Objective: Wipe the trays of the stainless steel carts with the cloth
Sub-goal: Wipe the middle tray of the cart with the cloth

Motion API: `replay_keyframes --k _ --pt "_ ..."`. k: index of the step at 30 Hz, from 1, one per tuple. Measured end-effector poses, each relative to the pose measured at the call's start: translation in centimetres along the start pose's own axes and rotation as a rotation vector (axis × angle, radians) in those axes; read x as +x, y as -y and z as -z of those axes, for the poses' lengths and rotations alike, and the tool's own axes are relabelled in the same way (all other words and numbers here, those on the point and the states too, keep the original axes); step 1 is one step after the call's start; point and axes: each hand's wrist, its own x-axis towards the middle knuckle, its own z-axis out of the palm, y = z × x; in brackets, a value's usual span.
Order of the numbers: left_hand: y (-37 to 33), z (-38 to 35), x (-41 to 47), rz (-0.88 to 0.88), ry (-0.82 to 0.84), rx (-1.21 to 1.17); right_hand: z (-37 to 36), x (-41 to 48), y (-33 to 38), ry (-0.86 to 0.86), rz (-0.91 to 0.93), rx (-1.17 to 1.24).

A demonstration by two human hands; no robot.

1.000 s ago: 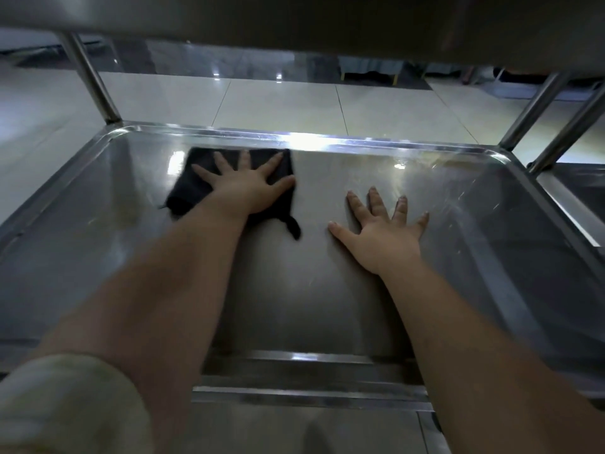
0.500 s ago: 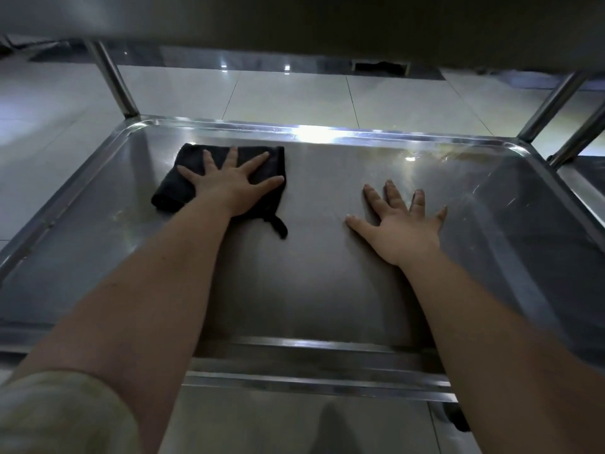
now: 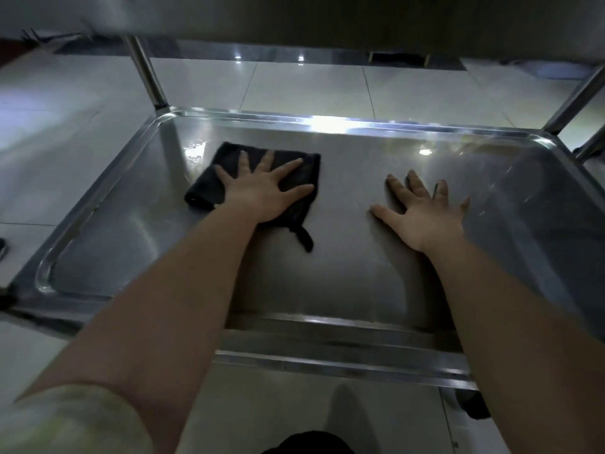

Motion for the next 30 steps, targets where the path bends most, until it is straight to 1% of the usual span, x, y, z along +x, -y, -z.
replay_keyframes --k 3,7,8,9,11,12,13,15,17,19,23,25,27,30 --pt "5.1 0.5 -1.0 0.138 -0.012 -0.003 0.2 -0.1 0.5 0.006 -0.006 -0.023" --pt "5.2 0.7 -1.3 0.158 -0.013 -0.002 0.9 -0.1 1.3 0.082 -0.062 -0.018" --pt "5.0 0.7 -1.3 0.151 -0.019 0.001 1.1 0.1 2.5 0.065 -0.057 0.001" --pt "4.9 0.7 -1.3 0.145 -0.025 0.003 1.2 0.1 4.3 0.019 -0.012 0.006" --pt "5.2 0.6 -1.2 0.137 -0.04 -0.001 1.0 -0.2 8.8 -0.067 0.186 -0.025" --pt "5.3 0.6 -1.2 0.135 -0.042 -0.002 0.7 -0.3 10.7 -0.059 0.274 -0.043" --pt "5.3 0.6 -1.2 0.135 -0.039 -0.002 0.4 -0.5 12.0 -0.03 0.313 -0.047" --pt "5.3 0.4 -1.1 0.124 -0.038 -0.001 -0.2 -0.4 12.7 0.012 0.276 -0.011" --pt "5.9 0.2 -0.7 0.099 -0.042 -0.007 -0.7 -0.2 12.3 0.005 0.238 0.017" --pt "7.4 0.6 0.1 0.091 -0.045 -0.029 -0.9 -0.2 12.1 -0.004 0.239 0.003" --pt "10.3 2.0 2.6 0.209 -0.026 -0.051 -1.2 0.0 12.4 -0.01 0.247 -0.027" --pt "9.8 2.1 3.9 0.246 -0.01 -0.034 -1.3 0.2 12.4 -0.021 0.248 -0.044" --pt "7.8 2.1 4.9 0.24 -0.01 -0.035 -1.4 0.3 12.5 -0.029 0.246 -0.05" --pt "3.0 1.7 5.7 0.141 0.001 -0.039 -1.4 0.4 12.6 -0.037 0.244 -0.047"
